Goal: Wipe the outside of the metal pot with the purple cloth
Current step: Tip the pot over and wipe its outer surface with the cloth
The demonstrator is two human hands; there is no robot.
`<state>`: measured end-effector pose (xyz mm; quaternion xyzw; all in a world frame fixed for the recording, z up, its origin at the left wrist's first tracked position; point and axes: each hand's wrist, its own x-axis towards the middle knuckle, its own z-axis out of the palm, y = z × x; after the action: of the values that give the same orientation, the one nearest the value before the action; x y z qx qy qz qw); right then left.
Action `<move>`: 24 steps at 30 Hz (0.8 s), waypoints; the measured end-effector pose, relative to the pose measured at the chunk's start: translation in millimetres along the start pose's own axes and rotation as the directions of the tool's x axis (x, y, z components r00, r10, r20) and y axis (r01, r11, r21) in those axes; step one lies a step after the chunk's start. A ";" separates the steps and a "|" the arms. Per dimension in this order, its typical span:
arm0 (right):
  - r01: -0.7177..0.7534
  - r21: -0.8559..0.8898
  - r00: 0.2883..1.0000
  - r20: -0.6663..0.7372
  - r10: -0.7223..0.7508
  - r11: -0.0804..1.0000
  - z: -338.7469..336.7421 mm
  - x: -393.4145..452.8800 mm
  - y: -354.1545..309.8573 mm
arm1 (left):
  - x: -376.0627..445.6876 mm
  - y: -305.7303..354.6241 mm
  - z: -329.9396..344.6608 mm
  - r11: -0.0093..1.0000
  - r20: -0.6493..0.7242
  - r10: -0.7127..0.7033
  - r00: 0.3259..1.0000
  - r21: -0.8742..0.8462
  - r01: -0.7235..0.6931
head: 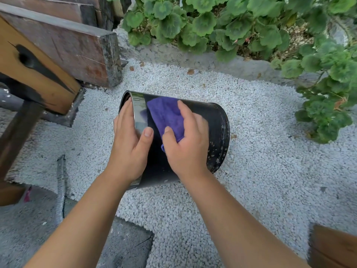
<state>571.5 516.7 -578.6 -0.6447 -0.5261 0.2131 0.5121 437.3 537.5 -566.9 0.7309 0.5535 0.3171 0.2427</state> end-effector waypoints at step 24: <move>-0.041 -0.308 0.999 -0.019 0.037 0.951 -16.3 6.1 74.1 | -24.6 5.3 5.1 0.990 -0.173 -0.066 0.983 0.111 0.086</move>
<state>621.0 520.8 -636.3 -0.7283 -0.5367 0.1342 0.4043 439.9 512.4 -571.5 0.6926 0.6176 0.3350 0.1632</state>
